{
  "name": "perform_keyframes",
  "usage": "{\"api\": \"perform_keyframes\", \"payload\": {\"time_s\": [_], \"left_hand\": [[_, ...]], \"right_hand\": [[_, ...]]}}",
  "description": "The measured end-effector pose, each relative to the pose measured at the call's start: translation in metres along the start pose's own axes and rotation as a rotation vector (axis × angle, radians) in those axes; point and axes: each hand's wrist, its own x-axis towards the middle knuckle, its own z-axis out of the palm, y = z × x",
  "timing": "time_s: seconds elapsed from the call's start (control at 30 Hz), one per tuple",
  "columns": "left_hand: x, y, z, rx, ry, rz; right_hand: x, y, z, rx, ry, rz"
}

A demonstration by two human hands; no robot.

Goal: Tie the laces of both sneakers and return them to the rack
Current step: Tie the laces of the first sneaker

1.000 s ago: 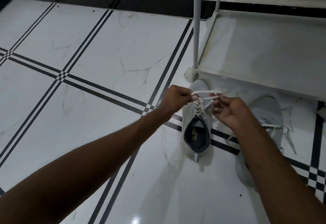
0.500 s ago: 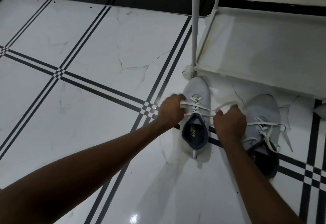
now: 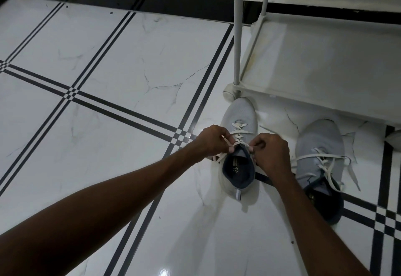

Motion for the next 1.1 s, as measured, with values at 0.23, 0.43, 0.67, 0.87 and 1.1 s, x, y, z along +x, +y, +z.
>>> {"api": "perform_keyframes", "payload": {"time_s": [0.23,0.43,0.67,0.87,1.1], "left_hand": [[0.002,-0.015,0.003,0.567,0.112,0.376],[-0.009,-0.085,-0.058,0.800,0.181,0.154],[-0.007,-0.078,-0.034,0.415,0.194,0.093],[-0.009,-0.051,-0.023,0.053,0.194,0.077],[-0.001,-0.025,-0.004,0.044,0.178,0.175]], "right_hand": [[0.004,0.012,0.003,-0.198,0.095,-0.098],[0.012,0.064,-0.048,-0.303,0.261,0.036],[-0.020,-0.003,0.026,-0.017,0.002,-0.006],[-0.024,-0.001,0.029,-0.132,0.112,0.003],[-0.023,-0.016,0.018,-0.178,0.267,-0.236]]}}
